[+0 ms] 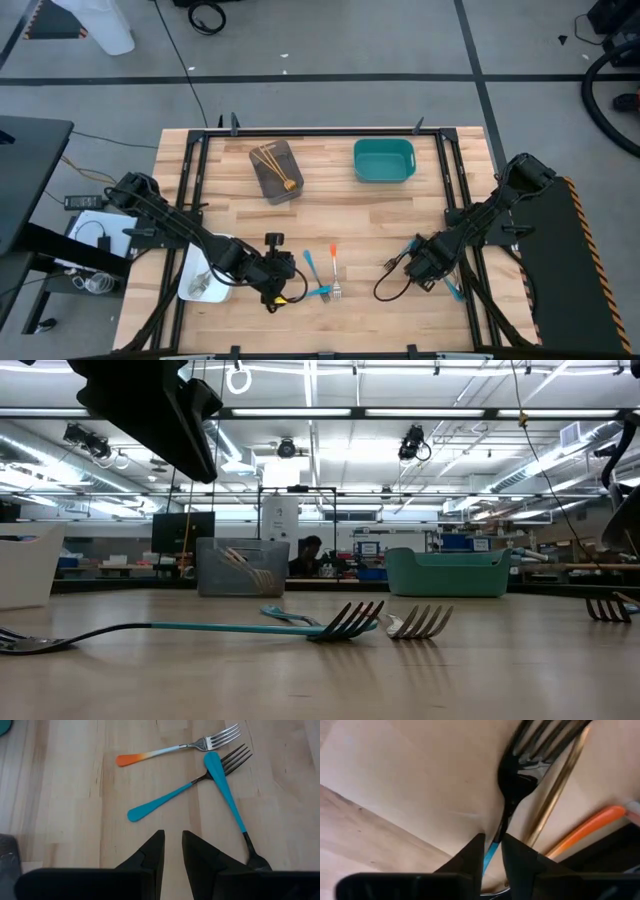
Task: Sort silverware by color (type)
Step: Put the blue fork into the green bin
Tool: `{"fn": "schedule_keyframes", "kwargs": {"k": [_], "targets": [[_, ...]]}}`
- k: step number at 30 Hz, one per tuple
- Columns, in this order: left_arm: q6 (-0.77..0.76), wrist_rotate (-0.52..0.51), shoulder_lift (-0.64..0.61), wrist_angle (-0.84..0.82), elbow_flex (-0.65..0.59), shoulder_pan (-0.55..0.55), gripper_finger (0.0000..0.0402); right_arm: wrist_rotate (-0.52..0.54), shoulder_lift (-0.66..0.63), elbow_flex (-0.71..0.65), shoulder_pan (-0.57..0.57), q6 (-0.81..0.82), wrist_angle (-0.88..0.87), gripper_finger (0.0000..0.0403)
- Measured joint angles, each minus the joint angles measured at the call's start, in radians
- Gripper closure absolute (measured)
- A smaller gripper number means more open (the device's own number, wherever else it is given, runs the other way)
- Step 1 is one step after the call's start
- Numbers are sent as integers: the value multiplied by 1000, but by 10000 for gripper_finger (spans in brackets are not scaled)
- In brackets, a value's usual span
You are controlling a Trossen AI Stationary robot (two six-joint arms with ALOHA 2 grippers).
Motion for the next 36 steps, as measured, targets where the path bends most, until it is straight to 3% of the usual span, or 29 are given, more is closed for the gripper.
{"fn": "schedule_keyframes", "kwargs": {"k": [8, 14, 24, 36], "targets": [[0, 0, 0, -2, 0, 0, 327, 7, 1, 2, 0, 12, 30, 387], [0, 0, 0, -23, 0, 0, 327, 46, 6, 39, 2, -5, 68, 379], [-47, -9, -18, -262, -1, 11, 327, 89, 5, 62, 1, -4, 122, 379], [9, -35, -18, -201, -1, 11, 327, 181, 5, 103, -29, -83, 143, 380]]}}
